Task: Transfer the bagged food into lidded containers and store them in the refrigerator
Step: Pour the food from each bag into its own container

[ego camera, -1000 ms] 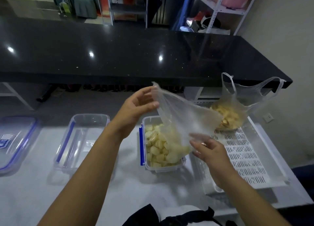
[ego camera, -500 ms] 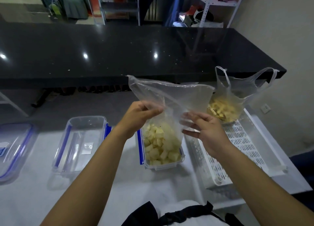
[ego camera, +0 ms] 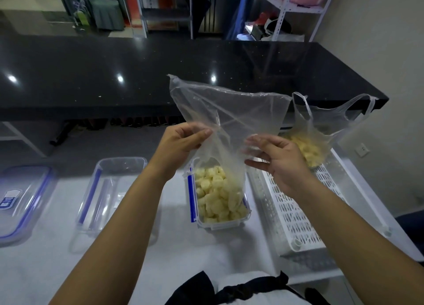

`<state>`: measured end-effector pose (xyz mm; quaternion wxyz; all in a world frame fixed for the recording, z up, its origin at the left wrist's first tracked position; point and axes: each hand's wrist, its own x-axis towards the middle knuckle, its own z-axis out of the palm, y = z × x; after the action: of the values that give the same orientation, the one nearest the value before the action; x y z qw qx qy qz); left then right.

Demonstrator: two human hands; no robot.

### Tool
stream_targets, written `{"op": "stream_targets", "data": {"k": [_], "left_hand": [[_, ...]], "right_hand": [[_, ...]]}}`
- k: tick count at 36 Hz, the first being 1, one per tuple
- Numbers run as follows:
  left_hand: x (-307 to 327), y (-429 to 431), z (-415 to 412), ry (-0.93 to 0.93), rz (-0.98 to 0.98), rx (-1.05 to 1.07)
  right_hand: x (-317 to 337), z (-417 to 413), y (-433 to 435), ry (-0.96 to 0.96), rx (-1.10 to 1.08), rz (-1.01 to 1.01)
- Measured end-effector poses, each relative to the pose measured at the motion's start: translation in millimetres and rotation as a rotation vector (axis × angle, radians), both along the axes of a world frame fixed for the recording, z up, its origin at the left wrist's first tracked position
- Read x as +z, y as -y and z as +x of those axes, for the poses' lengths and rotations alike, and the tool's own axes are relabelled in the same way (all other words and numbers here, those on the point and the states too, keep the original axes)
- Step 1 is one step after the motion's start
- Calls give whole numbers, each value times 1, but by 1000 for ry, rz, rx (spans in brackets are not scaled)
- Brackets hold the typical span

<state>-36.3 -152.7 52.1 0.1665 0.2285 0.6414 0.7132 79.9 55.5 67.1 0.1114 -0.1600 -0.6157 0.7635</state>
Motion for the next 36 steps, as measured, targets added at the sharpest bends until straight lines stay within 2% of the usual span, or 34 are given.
{"op": "stream_targets", "data": {"k": [5, 9, 14, 19, 23, 26, 36], "left_hand": [[11, 4, 0, -61, -31, 98], [19, 8, 3, -63, 27, 167], [21, 9, 6, -63, -43, 184], [12, 11, 14, -13, -52, 217], [6, 6, 23, 0, -5, 220], [-1, -1, 34, 17, 27, 189], [-14, -59, 117, 85, -6, -62]], "right_hand": [[10, -3, -3, -53, 1, -5], [13, 1, -7, -100, -32, -19], [5, 8, -10, 32, -127, 84], [15, 26, -18, -9, -149, 190], [15, 33, -28, 38, -261, 80], [11, 46, -43, 65, -298, 49], [-7, 121, -113, 201, -463, 154]]}}
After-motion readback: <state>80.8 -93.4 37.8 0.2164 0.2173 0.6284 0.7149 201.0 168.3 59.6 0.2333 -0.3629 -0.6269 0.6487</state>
